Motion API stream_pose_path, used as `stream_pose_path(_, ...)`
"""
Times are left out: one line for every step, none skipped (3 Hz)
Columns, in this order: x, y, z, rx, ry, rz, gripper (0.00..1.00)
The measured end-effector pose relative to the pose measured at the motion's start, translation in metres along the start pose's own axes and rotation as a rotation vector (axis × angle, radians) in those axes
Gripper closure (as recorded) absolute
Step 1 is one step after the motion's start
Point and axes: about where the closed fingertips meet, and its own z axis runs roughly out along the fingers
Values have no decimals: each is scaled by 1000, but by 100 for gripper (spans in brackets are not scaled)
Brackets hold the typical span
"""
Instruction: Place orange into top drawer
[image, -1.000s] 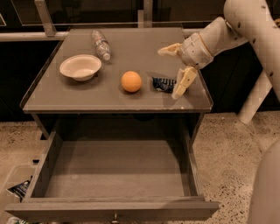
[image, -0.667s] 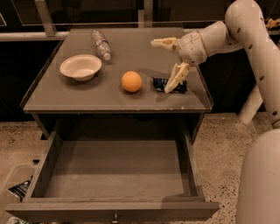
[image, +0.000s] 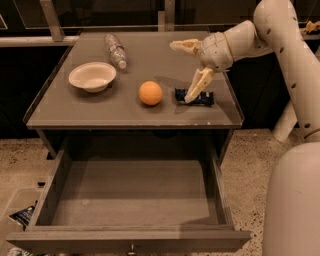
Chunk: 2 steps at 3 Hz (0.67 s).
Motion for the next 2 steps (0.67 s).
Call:
stream_pose_path(1,-12,20,-64,14,-25,0)
stream_pose_path(-24,-31,46,-110,-68,-92,0)
